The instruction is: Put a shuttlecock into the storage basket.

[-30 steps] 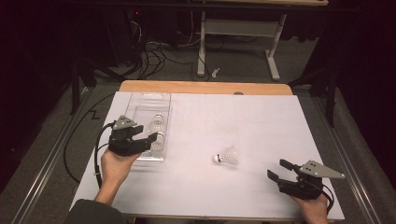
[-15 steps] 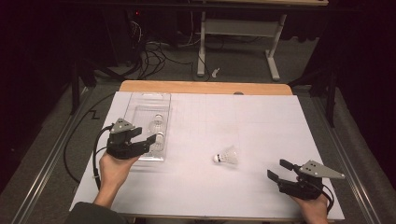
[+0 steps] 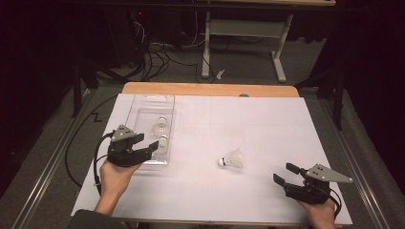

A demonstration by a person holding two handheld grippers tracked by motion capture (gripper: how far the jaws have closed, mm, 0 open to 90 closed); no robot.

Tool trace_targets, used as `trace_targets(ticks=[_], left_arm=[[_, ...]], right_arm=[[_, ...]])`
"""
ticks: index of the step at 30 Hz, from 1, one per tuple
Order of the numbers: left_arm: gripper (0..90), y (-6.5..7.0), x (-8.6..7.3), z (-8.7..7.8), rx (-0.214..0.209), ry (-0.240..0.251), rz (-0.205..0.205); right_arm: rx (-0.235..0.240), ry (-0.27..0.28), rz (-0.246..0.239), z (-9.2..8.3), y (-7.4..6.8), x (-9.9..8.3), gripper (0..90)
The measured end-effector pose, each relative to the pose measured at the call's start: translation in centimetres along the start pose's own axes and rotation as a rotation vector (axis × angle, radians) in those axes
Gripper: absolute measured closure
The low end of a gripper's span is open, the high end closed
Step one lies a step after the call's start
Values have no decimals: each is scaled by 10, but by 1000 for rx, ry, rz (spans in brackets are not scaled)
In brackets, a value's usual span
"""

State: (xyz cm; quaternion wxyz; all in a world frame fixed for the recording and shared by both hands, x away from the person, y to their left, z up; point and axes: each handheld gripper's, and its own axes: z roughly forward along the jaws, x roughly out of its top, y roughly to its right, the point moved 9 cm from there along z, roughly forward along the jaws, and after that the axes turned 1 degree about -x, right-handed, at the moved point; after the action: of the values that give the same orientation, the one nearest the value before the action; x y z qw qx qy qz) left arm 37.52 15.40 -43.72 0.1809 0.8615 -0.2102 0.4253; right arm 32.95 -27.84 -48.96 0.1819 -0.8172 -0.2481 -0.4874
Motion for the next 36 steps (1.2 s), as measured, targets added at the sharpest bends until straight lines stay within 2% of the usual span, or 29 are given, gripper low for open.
trace_targets(ticks=[6, 16, 18, 21, 36], left_arm=[[385, 1, -4, -3, 9, 4, 14], [386, 3, -10, -11, 3, 33, 10], [385, 5, -11, -11, 9, 30, 26], [385, 6, -13, -11, 3, 39, 27], [372, 6, -25, -10, -25, 71, -11]], right_arm=[[0, 0, -1, 0, 0, 0, 323], [-2, 0, 2, 0, 0, 0, 323], [-3, 1, 2, 0, 1, 0, 323], [-4, 0, 3, 1, 1, 0, 323], [-8, -8, 10, 3, 1, -1, 321]])
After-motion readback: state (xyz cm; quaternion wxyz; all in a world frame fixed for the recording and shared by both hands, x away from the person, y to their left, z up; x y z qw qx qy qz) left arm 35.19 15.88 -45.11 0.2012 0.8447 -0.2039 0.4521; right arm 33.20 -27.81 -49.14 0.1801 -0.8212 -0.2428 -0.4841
